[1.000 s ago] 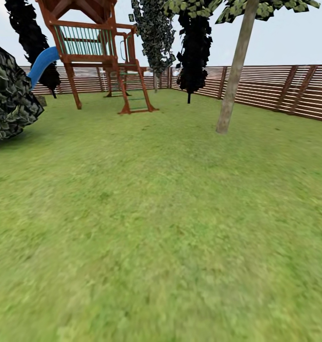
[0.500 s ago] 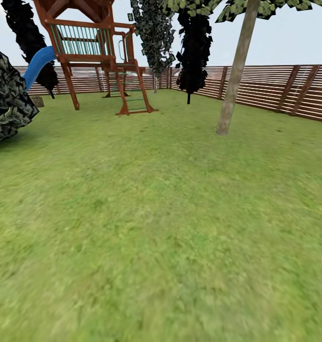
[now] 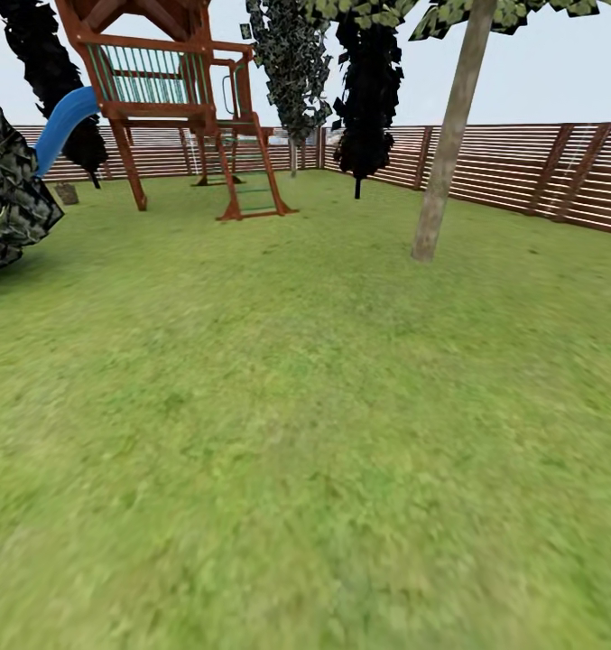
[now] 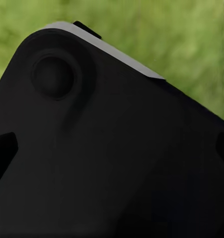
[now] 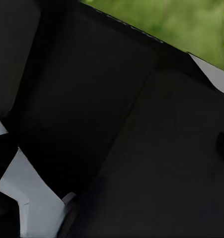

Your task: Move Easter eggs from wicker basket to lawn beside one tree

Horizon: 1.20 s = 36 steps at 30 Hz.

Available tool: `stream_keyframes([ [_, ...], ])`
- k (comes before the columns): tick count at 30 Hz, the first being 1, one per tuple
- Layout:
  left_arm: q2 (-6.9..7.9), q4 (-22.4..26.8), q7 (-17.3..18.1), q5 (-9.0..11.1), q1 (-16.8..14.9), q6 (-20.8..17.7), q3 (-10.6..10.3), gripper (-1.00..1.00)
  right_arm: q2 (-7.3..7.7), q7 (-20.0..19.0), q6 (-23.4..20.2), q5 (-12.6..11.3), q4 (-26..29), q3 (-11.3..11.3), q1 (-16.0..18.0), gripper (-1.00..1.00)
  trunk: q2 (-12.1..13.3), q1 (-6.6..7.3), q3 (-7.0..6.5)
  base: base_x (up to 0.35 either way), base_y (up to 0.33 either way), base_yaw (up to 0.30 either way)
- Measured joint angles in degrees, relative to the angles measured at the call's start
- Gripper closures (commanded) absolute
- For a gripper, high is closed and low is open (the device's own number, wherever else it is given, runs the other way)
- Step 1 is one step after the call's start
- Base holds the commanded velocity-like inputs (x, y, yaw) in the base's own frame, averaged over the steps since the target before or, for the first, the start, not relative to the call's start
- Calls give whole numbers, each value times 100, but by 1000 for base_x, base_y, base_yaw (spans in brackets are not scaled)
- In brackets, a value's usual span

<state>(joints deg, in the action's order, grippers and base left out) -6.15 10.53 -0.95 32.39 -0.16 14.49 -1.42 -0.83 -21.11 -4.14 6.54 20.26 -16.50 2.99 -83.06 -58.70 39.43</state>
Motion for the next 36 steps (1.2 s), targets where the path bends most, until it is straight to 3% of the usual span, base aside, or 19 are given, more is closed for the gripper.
stream_keyframes([
  [5, 0, 0, 0, 0, 0, 0, 0, -100, 116, -85, 73, -16, -3, 31, 1, -100, 0, 0, 0, 343, -98, 0],
  [13, 0, 0, 0, 0, 0, 2, 0, -100, 135, -52, 91, -37, 4, 66, 1, -100, 0, 0, 0, 342, -98, 39],
  [36, 0, -5, 0, -1, 0, 3, -6, -100, 134, -27, 82, -37, -5, 74, 2, -100, 0, 0, 0, 342, -111, 261],
])
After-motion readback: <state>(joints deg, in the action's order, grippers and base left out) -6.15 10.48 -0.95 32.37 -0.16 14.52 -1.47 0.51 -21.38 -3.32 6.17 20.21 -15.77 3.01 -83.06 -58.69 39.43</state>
